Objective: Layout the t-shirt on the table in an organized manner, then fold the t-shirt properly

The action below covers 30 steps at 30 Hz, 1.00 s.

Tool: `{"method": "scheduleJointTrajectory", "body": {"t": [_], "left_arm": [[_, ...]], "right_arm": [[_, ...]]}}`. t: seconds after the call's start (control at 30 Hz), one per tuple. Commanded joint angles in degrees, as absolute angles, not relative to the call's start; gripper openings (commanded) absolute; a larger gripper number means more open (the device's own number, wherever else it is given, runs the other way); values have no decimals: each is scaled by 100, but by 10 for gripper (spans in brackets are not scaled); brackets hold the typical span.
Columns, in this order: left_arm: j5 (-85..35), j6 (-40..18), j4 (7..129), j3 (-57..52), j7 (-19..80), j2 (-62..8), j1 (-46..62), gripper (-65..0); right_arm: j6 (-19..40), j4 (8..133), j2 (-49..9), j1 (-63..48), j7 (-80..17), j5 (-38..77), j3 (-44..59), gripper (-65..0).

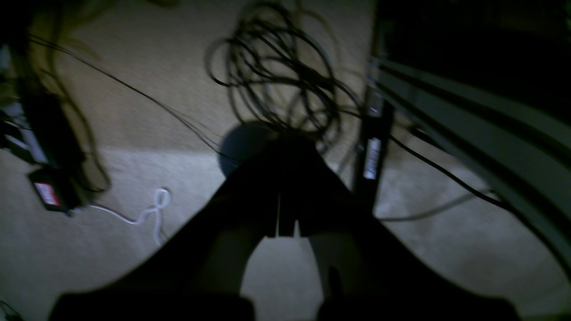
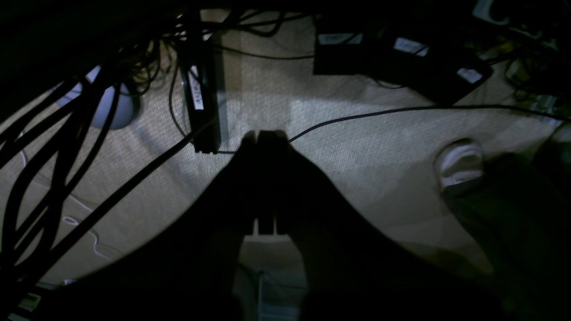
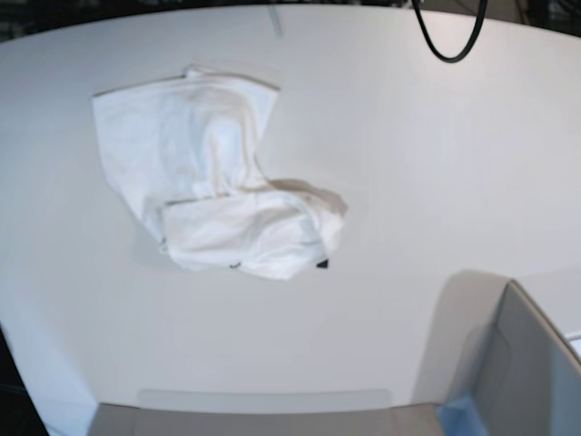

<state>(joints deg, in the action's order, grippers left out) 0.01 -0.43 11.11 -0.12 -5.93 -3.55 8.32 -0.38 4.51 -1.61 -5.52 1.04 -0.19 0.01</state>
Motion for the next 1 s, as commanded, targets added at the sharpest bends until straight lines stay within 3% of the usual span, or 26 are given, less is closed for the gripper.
{"method": "scheduleJointTrajectory", "body": {"t": [0.0, 0.3, 0.57, 0.73, 0.97], "left_arm": [[13, -13, 1130, 4, -655, -365, 936, -648], [22, -22, 1147, 13, -690, -435, 1226, -648], [13, -22, 2026, -22, -690, -435, 1938, -648], [4, -22, 2334, -31, -716, -435, 2334, -648], [4, -22, 2334, -31, -1587, -435, 2712, -649]], "right_arm": [[-22, 462, -189, -646, 110, -40, -4, -649], [-22, 1437, -321, -1508, 110, -40, -4, -649], [-4, 2457, -462, -2299, 136, -40, -13, -649], [-4, 2835, -549, -2870, 778, -40, -338, -649], [-40, 3029, -743, -3486, 1780, -31, -857, -649]]}}
